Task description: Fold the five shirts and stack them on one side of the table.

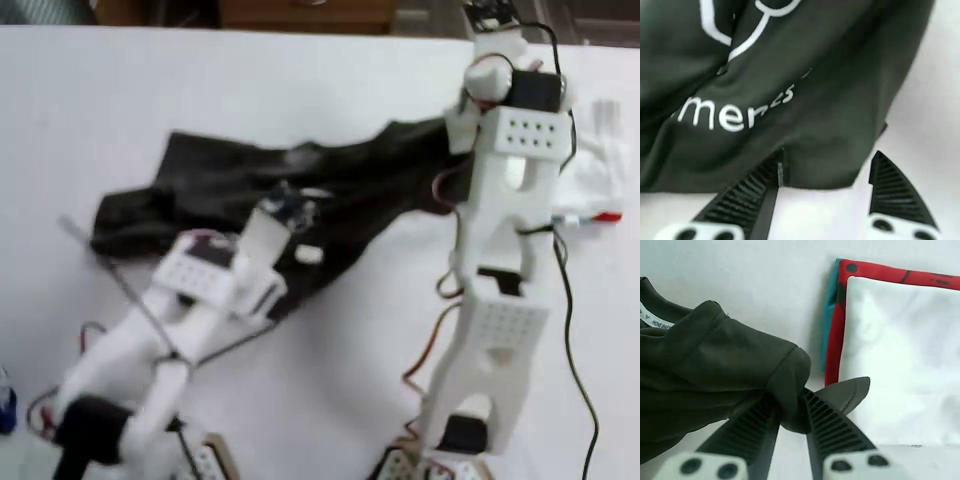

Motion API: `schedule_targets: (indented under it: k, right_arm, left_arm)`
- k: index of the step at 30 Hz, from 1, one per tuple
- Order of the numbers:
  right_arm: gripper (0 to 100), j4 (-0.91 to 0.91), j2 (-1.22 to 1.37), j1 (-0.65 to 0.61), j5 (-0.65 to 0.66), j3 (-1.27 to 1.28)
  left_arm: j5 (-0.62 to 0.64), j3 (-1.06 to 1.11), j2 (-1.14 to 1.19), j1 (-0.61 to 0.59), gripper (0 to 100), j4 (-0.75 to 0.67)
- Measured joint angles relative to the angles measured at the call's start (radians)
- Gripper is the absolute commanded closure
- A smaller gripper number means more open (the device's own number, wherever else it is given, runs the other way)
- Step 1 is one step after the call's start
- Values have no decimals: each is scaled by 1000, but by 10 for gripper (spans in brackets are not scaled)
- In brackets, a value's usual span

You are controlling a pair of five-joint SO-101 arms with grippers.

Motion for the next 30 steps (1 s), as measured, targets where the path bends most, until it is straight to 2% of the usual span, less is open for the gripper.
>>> schedule_targets:
  k: [4,6,8,10,13,17,20,25,30]
  right_arm:
    - [978,0,0,0,0,0]
    - [978,0,0,0,0,0]
    - [978,0,0,0,0,8]
    - [978,0,0,0,0,9]
    - [978,0,0,0,0,11]
    - [978,0,-54,0,-58,29]
    - [978,0,-138,0,-87,103]
    - [978,0,-322,-25,-115,359]
    - [978,0,-557,-120,-207,686]
  left_arm:
    - [5,-87,107,0,744,0]
    - [5,-117,144,0,828,0]
    - [5,-129,164,0,976,0]
    - [-3,-132,167,0,952,14]
    - [-28,-147,167,0,970,55]
    - [-77,-233,163,-60,973,175]
    - [-180,-331,112,-138,973,318]
    - [-430,-546,20,-308,973,575]
    - [-661,-718,5,-450,973,783]
